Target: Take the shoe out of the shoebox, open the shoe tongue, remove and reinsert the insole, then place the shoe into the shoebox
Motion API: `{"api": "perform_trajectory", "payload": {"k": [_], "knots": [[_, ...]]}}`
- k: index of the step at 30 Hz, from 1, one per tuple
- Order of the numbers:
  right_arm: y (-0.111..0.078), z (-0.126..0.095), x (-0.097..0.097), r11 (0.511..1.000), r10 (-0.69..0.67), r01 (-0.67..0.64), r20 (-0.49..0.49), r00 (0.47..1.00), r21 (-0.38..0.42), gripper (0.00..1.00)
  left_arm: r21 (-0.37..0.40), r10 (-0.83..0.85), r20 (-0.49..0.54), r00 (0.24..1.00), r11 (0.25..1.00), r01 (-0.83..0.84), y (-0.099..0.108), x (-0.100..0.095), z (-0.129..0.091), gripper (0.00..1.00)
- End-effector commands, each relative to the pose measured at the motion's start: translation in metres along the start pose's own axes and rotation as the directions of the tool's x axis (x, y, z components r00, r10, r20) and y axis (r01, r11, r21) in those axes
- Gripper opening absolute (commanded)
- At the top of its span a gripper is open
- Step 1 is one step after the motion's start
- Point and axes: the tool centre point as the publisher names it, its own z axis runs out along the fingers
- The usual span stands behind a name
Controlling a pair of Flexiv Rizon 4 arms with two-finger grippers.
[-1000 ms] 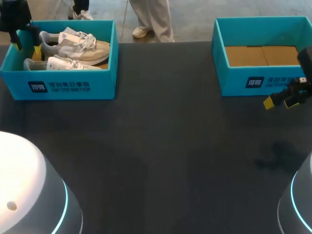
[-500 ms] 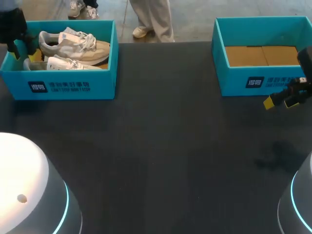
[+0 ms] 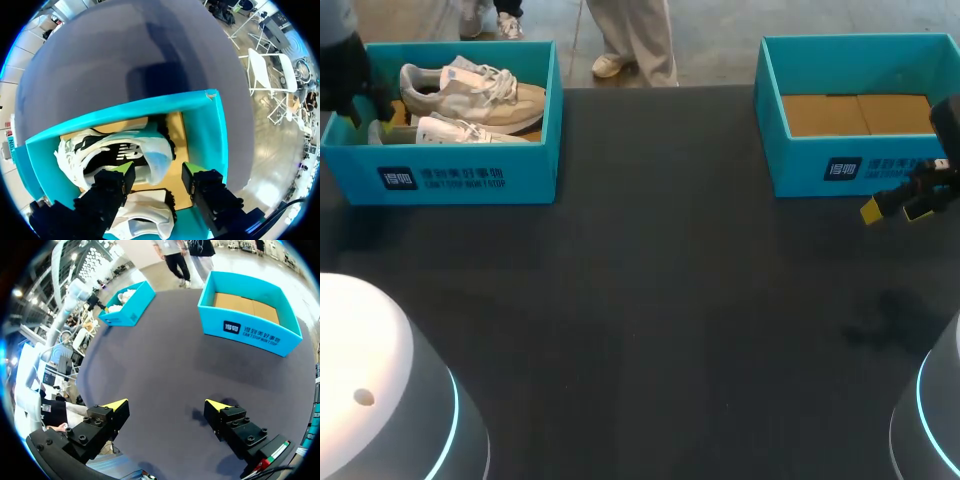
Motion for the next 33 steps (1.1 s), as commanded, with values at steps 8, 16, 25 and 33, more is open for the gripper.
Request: {"api": "perform_trajectory", "payload": {"k": [8,16,25,33], "knots": [[0.000,0.001,0.000,1.000,0.001,-0.001,0.001,1.000,0.001,1.00,0.030,-0.012,0.017,1.000,0.999,0.011,0.004,0.006,0.018,0.58],[0.000,0.001,0.000,1.000,0.001,-0.001,0.001,1.000,0.001,1.00,0.055,-0.007,0.035,0.999,0.998,0.005,0.008,0.007,0.028,0.54],[0.000,0.001,0.000,1.000,0.001,-0.001,0.001,1.000,0.001,1.00,0.069,-0.010,0.041,0.999,0.998,0.007,0.006,0.007,0.041,0.56],[0.000,0.001,0.000,1.000,0.001,-0.001,0.001,1.000,0.001,1.00,0.063,-0.010,0.042,0.999,0.998,0.008,0.002,0.005,0.047,0.55]]}}
